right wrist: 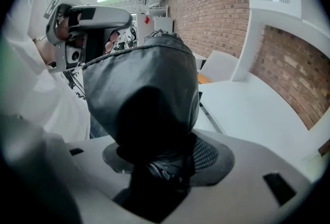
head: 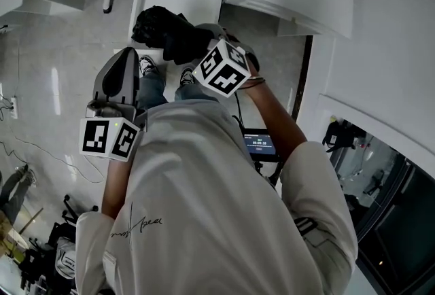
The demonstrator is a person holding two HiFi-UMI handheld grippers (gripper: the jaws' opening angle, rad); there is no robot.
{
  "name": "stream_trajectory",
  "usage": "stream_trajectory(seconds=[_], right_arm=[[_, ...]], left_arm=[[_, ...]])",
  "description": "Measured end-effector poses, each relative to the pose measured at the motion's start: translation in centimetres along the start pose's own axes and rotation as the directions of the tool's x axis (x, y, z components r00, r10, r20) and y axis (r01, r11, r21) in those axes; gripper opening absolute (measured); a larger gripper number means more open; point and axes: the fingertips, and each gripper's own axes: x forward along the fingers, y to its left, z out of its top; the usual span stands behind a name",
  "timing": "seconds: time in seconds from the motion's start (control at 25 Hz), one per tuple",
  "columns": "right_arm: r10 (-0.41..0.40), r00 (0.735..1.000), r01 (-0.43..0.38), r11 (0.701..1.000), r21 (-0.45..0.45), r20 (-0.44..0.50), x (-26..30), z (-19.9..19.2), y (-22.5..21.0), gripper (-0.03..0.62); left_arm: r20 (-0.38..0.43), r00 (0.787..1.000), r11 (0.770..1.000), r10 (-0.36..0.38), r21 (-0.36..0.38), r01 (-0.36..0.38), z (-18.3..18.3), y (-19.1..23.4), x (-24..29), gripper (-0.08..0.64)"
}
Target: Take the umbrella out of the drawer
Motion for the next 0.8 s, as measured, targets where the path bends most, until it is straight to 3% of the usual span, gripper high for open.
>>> stream_trajectory(seconds=[0.8], right_arm=[[-0.1,0.986,0.098,0.995,0.022,0.135,-7.0,2.7,2.1,0.252]], left_arm=[[0.084,0.996,1.0,0.01,0.001,-0.01,1.4,0.3,-2.8,0.015]])
